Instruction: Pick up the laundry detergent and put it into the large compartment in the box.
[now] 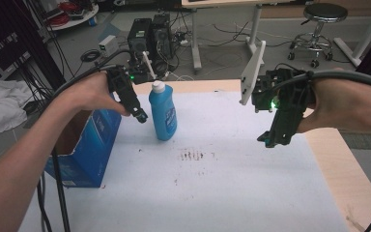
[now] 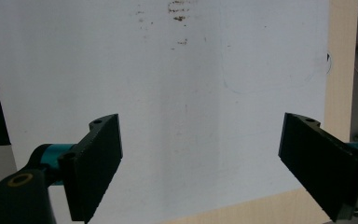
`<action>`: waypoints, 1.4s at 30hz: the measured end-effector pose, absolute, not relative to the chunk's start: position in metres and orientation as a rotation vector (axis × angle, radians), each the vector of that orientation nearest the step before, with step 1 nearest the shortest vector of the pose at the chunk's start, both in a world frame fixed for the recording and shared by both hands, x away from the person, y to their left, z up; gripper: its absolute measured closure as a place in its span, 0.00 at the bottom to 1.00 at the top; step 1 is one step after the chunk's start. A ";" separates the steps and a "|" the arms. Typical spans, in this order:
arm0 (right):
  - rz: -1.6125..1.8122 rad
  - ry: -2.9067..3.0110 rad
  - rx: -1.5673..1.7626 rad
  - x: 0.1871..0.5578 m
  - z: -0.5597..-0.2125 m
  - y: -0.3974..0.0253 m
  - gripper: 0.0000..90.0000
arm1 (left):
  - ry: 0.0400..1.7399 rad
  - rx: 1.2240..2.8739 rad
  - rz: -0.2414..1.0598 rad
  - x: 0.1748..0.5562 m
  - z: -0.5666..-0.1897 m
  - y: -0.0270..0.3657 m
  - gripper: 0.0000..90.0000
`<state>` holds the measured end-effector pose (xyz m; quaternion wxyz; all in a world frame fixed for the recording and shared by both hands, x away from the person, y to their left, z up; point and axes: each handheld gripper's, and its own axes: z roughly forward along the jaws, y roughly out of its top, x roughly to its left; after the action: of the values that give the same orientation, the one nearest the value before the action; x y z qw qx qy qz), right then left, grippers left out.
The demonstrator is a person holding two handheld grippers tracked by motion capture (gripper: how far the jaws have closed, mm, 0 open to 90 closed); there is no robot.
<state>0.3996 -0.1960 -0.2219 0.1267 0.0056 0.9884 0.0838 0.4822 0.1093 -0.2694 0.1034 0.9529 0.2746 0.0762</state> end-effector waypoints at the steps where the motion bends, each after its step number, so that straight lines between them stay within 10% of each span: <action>1: 0.239 2.876 0.018 0.400 -0.223 -0.196 0.14 | 0.833 2.798 0.216 0.482 -0.272 0.109 0.19; 42: 0.224 2.878 0.052 0.400 -0.227 -0.201 0.14 | 1.445 2.333 0.363 0.501 -0.301 0.066 0.19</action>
<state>0.4000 -0.2010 -0.2266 0.1267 0.0177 0.9888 0.0769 0.5011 0.0662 -0.3012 0.1857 0.8280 0.5131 0.1287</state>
